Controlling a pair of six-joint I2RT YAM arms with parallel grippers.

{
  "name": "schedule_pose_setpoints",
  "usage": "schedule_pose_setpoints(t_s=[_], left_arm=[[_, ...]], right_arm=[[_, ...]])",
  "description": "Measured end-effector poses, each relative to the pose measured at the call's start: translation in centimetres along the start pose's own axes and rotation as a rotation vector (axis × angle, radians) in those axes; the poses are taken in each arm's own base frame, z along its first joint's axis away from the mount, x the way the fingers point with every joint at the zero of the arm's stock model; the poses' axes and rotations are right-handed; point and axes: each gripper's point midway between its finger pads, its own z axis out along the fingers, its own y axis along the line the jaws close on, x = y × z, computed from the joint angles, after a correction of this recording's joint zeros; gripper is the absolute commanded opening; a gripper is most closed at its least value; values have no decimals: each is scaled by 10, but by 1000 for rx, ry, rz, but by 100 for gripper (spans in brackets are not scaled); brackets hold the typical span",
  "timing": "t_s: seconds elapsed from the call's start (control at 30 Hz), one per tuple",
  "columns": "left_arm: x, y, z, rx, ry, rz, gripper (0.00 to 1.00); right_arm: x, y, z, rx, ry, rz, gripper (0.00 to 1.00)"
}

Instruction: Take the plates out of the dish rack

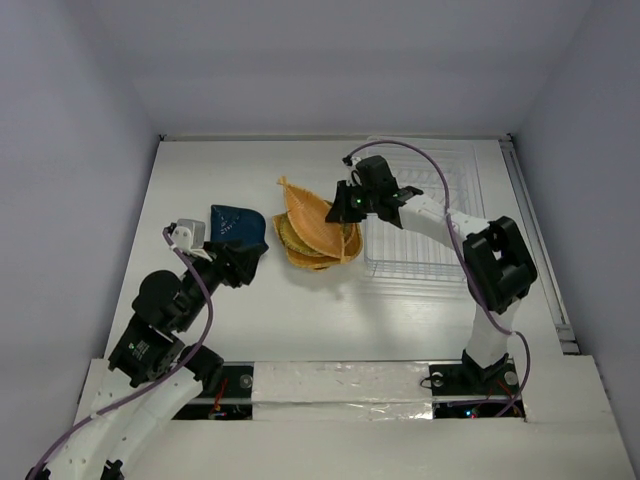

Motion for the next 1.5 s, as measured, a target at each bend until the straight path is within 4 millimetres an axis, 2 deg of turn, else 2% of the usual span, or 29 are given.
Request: schedule_pose_setpoints(t_s=[0.13, 0.3, 0.33, 0.5, 0.53, 0.6, 0.63, 0.73, 0.9, 1.0, 1.03, 1.1, 1.13, 1.2, 1.33, 1.37, 1.4, 1.43, 1.5], left_arm=[[2, 1, 2, -7, 10, 1, 52], [3, 3, 4, -15, 13, 1, 52], [3, 4, 4, -17, 12, 1, 52], [2, 5, 4, -19, 11, 1, 52], [2, 5, 4, -21, 10, 0, 52], [2, 6, 4, -23, 10, 1, 52], [1, 6, 4, -25, 9, 0, 52], [1, 8, 4, -31, 6, 0, 52], [0, 10, 4, -39, 3, 3, 57], [1, 7, 4, -22, 9, 11, 66], [1, 6, 4, -15, 11, 12, 72], [2, 5, 4, -7, 15, 16, 76], [2, 5, 4, -4, 16, 18, 80], [1, 4, 4, -3, 16, 19, 81], [-13, -2, 6, 9, -6, 18, 84], [-19, -5, 6, 17, -19, 17, 84], [-26, -8, 6, 25, -35, 17, 85], [-34, -12, 6, 36, -54, 16, 85], [-52, -19, 5, 51, -92, 16, 85]], right_arm=[[1, 1, 3, -14, 8, 9, 22], [1, -3, 7, 7, 5, 18, 32], [0, -5, 7, 16, 2, 16, 38], [-3, -12, 7, 58, -18, 6, 52], [-5, -13, 6, 68, -25, 2, 61], [-10, -12, -1, 80, -48, -9, 71], [-14, -9, -6, 80, -64, -17, 79], [-31, 5, -34, 79, -146, -43, 98], [-69, 47, -96, 31, -355, -108, 100], [-80, 63, -134, 10, -472, -136, 91], [-81, 66, -149, 2, -518, -143, 61], [-77, 67, -182, 3, -607, -159, 2], [-76, 70, -200, -4, -654, -163, 0], [-74, 73, -241, -8, -756, -173, 0], [-74, 93, -338, -57, -999, -206, 0], [-72, 96, -362, -67, -1061, -208, 6], [-69, 97, -385, -77, -1117, -206, 16], [-64, 98, -403, -84, -1164, -201, 42], [-54, 96, -443, -89, -1270, -187, 74]])
